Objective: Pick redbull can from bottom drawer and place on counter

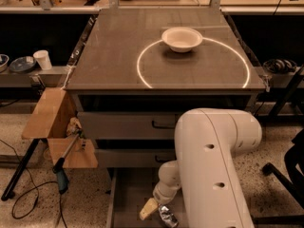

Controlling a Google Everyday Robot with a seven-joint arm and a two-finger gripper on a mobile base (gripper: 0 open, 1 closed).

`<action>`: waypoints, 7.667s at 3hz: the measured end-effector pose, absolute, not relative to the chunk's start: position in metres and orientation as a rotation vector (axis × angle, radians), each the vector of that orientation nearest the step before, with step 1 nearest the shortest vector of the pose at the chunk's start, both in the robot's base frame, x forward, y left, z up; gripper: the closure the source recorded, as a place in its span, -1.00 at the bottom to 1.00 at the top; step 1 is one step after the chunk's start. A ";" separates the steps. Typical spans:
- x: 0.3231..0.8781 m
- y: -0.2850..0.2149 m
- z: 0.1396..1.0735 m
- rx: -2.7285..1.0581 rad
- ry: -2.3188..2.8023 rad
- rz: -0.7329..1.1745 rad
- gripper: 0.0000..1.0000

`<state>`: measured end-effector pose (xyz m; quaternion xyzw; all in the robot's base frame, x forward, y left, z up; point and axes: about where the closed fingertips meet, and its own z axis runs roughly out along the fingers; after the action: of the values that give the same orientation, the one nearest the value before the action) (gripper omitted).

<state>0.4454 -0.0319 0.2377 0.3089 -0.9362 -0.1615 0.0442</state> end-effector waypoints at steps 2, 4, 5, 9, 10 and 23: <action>0.447 -0.042 0.232 0.911 -2.863 -0.465 -1.00; 0.451 -0.076 0.219 0.812 -2.874 -0.394 -1.00; 0.457 -0.102 0.217 0.831 -2.855 -0.415 -1.00; 0.446 -0.123 0.183 0.659 -3.010 -0.322 -1.00; 0.442 -0.130 0.174 0.604 -3.032 -0.321 -1.00; 0.412 -0.098 0.113 0.530 -2.913 -0.413 -0.19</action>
Offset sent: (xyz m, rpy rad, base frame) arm 0.0062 -0.0257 -0.0129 -0.0552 0.0168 -0.0468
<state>0.4124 -0.0978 0.1129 0.1768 -0.9716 -0.1378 0.0757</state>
